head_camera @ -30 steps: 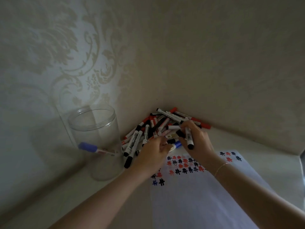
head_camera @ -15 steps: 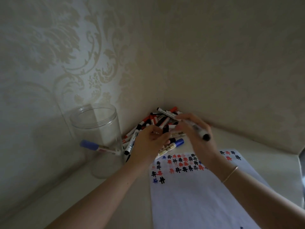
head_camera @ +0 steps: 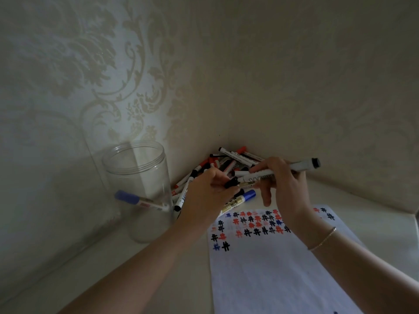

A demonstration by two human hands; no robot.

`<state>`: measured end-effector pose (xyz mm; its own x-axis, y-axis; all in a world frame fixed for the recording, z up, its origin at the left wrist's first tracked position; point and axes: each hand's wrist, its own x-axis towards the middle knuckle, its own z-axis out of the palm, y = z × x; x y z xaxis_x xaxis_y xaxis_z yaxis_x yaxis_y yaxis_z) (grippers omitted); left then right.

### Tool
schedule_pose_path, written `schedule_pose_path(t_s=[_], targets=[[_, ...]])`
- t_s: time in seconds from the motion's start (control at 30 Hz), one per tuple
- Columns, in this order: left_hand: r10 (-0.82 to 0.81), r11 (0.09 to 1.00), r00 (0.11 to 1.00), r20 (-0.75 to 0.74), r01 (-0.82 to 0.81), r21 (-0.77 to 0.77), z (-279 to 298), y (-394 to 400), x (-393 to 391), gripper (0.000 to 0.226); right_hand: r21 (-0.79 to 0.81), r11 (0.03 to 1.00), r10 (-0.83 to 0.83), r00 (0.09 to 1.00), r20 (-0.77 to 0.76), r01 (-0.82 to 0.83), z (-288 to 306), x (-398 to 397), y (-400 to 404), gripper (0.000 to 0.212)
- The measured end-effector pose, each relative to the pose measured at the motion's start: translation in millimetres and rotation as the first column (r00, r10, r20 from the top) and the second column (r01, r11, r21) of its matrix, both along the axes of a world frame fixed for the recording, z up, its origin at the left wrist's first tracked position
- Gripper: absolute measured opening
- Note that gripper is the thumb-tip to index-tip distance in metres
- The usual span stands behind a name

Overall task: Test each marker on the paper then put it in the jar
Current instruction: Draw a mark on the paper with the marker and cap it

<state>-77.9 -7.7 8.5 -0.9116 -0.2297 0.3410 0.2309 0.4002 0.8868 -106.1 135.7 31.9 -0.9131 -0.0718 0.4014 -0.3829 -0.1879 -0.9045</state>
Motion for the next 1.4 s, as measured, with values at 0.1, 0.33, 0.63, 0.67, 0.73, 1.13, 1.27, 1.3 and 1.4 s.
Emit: schedule_pose_path(t_s=[0.1,0.33,0.63,0.67,0.73,1.13,1.27,1.3,1.4], targets=[[-0.015,1.000,1.000,-0.017,0.015,-0.007,-0.6,-0.5,2.3,0.021,0.009,1.000,-0.014,1.000,0.005,0.014,0.2,-0.2,-0.3,0.040],[-0.227,0.810,0.937,0.267,0.029,0.586,8.2,-4.7,3.0,0.011,-0.122,0.992,-0.041,0.999,-0.024,0.038,-1.5,1.5,3.3,0.034],[-0.451,0.397,0.866,0.215,-0.021,0.918,13.9,-3.3,7.6,0.012,-0.087,0.996,0.004,0.999,-0.053,-0.009,-0.5,5.5,2.1,0.034],[-0.455,0.401,0.863,0.221,-0.023,0.916,13.6,-2.9,7.6,0.012,-0.096,0.995,0.006,0.999,-0.049,-0.010,-0.1,5.5,1.8,0.032],[-0.461,0.404,0.857,0.230,-0.028,0.914,14.1,-1.3,7.5,0.012,-0.086,0.996,-0.003,0.999,-0.043,-0.001,-0.2,4.4,1.3,0.029],[-0.523,0.511,0.790,0.320,-0.009,0.859,8.7,0.5,13.0,0.013,-0.038,0.999,0.028,0.998,-0.061,-0.030,-1.2,7.0,1.0,0.035],[-0.570,0.461,0.773,0.279,0.020,0.887,11.5,2.1,15.6,0.015,-0.050,0.998,0.047,0.999,-0.024,-0.048,-0.8,8.5,-1.4,0.035],[-0.590,0.445,0.759,0.275,0.022,0.895,12.5,2.7,16.4,0.016,-0.047,0.997,0.060,0.998,-0.007,-0.061,-0.8,8.6,-1.9,0.035],[-0.625,0.428,0.733,0.269,0.034,0.903,13.2,4.7,18.2,0.016,-0.026,0.997,0.078,0.997,-0.003,-0.078,-2.9,8.6,-3.5,0.032]])
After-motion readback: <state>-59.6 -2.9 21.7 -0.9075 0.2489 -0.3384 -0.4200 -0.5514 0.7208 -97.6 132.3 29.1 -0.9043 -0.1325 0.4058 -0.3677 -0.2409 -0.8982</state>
